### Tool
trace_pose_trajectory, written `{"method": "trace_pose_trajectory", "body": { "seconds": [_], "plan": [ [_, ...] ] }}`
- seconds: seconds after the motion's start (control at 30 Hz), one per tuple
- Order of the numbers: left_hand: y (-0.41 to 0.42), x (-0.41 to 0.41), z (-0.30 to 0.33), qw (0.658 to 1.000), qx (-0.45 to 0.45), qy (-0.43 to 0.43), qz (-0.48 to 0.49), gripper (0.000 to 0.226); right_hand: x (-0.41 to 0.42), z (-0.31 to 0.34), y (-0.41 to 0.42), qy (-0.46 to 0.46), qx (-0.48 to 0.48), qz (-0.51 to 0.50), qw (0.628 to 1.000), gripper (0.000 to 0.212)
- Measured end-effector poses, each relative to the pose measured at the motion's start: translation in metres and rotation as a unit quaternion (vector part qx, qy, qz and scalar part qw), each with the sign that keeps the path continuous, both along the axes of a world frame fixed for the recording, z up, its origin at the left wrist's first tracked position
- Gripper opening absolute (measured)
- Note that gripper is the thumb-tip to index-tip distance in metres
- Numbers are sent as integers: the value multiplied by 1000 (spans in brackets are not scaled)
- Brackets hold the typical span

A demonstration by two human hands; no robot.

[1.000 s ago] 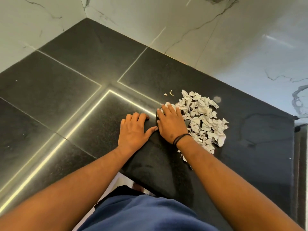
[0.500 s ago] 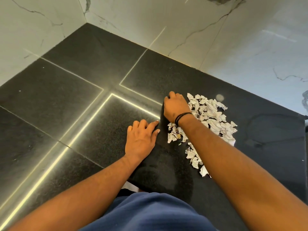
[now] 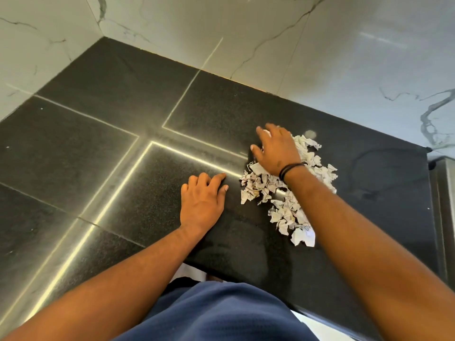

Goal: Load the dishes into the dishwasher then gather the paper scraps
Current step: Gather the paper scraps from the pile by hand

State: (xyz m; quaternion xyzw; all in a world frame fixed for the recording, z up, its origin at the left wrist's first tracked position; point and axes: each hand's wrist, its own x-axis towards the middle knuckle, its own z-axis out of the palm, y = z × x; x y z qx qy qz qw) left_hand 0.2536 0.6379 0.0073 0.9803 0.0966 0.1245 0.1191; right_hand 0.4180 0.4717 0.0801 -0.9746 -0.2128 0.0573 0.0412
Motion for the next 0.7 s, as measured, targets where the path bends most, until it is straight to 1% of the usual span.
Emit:
{"method": "trace_pose_trajectory", "body": {
  "seconds": [0.07,0.13,0.23,0.37,0.43,0.5,0.57,0.63,0.67,0.7],
  "plan": [
    [1,-1,0,1000,-1,4,0,36,23,-1,-6,63,-38,-37,997,64],
    [1,-1,0,1000,-2,4,-2,36,33,-8,-10,98,-60,-44,992,65],
    [1,-1,0,1000,-5,-2,-5,36,18,-13,-9,69,-75,-25,994,61],
    [1,-1,-2,1000,-8,-7,-1,36,-23,-17,-18,25,-47,40,998,53],
    [0,-1,-3,1000,-10,-6,-2,37,-27,-19,-27,-1,-12,55,998,51],
    [0,-1,-3,1000,-13,-7,-3,36,-13,-20,-37,-45,41,7,998,53],
    [1,0,-5,1000,-10,-11,-5,36,11,-20,-50,-67,48,-94,992,59],
    [1,0,-6,1000,-6,-12,-4,38,31,-20,-66,-31,19,-199,979,66],
    [1,0,-6,1000,-5,-11,-4,39,36,-21,-71,-2,8,-230,973,67],
    [1,0,-6,1000,-4,-10,-4,39,37,-23,-74,21,-4,-240,971,67]
  ]
}}
